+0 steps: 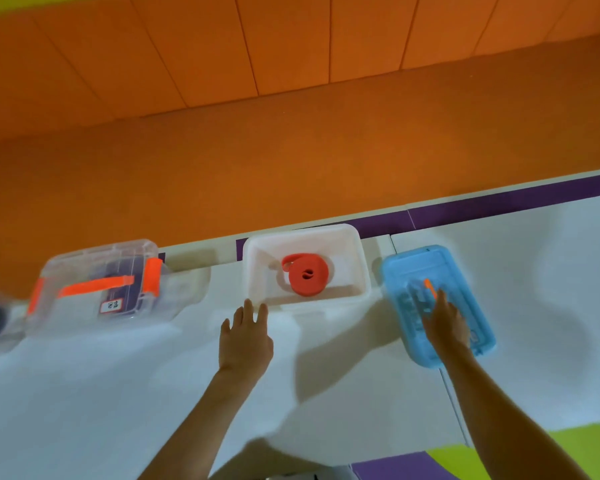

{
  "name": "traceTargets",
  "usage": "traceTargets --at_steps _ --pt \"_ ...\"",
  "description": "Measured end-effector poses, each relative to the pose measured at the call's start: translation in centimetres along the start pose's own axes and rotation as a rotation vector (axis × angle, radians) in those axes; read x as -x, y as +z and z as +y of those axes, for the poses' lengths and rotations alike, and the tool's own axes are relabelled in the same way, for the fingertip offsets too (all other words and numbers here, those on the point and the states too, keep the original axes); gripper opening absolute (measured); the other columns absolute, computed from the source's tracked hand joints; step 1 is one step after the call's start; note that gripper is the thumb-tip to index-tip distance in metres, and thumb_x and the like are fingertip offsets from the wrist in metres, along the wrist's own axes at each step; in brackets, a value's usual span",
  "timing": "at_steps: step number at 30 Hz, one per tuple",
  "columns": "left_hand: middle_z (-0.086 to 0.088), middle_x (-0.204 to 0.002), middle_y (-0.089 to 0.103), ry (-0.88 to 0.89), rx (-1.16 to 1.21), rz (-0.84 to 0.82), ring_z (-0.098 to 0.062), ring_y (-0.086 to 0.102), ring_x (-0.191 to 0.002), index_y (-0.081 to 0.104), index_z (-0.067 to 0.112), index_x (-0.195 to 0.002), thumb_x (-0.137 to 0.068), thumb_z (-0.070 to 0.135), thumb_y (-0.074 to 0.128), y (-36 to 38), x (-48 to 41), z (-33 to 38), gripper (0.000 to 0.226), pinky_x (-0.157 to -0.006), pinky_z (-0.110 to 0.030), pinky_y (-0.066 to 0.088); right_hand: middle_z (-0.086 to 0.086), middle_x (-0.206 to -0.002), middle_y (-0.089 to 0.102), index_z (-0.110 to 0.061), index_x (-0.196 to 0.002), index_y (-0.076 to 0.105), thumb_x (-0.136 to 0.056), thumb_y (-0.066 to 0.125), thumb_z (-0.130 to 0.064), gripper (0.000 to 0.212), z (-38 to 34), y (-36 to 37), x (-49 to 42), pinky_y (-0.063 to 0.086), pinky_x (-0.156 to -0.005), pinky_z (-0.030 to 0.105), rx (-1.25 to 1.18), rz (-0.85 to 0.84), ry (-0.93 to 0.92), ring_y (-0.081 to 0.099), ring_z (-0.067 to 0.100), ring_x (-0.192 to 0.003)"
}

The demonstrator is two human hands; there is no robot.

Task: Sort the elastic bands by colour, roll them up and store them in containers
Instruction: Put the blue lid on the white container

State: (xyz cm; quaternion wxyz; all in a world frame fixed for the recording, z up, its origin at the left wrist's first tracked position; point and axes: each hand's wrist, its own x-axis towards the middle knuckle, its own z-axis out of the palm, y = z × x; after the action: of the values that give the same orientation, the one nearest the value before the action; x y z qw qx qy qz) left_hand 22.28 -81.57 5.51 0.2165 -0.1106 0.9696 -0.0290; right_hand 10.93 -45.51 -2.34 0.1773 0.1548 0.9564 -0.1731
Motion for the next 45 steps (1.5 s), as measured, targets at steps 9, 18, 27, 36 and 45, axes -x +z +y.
traceTargets --at_steps 9,18,27,36,45 --pt "-0.021 -0.174 0.012 -0.045 -0.013 -0.002 -0.031 0.023 -0.159 0.011 0.018 -0.168 -0.109 0.035 0.041 0.5 -0.4 1.3 0.068 -0.127 -0.047 0.025 0.038 -0.100 0.070 0.003 -0.106 0.075 -0.096 0.058 -0.002 0.020 1.9 -1.1 -3.6 0.054 -0.081 0.055 -0.276 0.177 0.233 0.068 0.055 -0.096" --pt "-0.004 -0.175 0.017 -0.056 0.148 0.056 -0.024 0.022 -0.160 0.015 0.028 -0.168 -0.114 0.043 0.023 0.5 0.0 0.0 0.056 -0.129 -0.049 0.024 0.027 -0.103 0.074 -0.003 -0.114 0.072 -0.101 0.058 -0.005 0.019 -5.7 -6.8 -2.8 0.054 -0.084 0.052 -0.309 0.368 -0.129 0.068 0.049 -0.096" --pt "-0.002 -0.174 0.022 -0.127 1.093 0.179 -0.022 0.022 -0.160 0.015 0.023 -0.169 -0.110 0.051 0.040 -2.6 -2.4 -2.0 0.070 -0.127 -0.043 0.023 0.016 -0.093 0.073 0.000 -0.101 0.074 -0.086 0.055 0.015 0.028 -18.1 -3.3 1.6 0.047 -0.065 0.035 -0.241 0.268 -0.608 0.069 0.036 -0.083" --pt "-0.009 -0.159 0.049 -0.255 1.252 0.253 -0.031 0.051 -0.143 0.028 0.015 -0.164 -0.106 0.008 0.053 -0.4 -4.9 -2.0 0.064 -0.112 -0.037 0.043 0.008 -0.104 0.075 -0.006 -0.105 0.074 -0.092 0.059 0.009 0.025 -21.1 2.7 4.5 0.059 -0.082 0.034 -0.386 0.147 -0.602 0.071 0.027 -0.095" --pt "-0.007 -0.150 0.060 -0.302 1.302 0.313 -0.030 0.059 -0.135 0.044 0.014 -0.157 -0.106 0.007 0.049 -1.0 -7.5 -2.0 0.052 -0.102 -0.032 0.043 -0.007 -0.176 0.010 -0.025 -0.167 0.019 -0.107 0.050 -0.026 0.067 -16.3 2.4 1.4 0.008 -0.128 0.064 -0.150 0.029 -0.456 0.008 0.023 -0.163"
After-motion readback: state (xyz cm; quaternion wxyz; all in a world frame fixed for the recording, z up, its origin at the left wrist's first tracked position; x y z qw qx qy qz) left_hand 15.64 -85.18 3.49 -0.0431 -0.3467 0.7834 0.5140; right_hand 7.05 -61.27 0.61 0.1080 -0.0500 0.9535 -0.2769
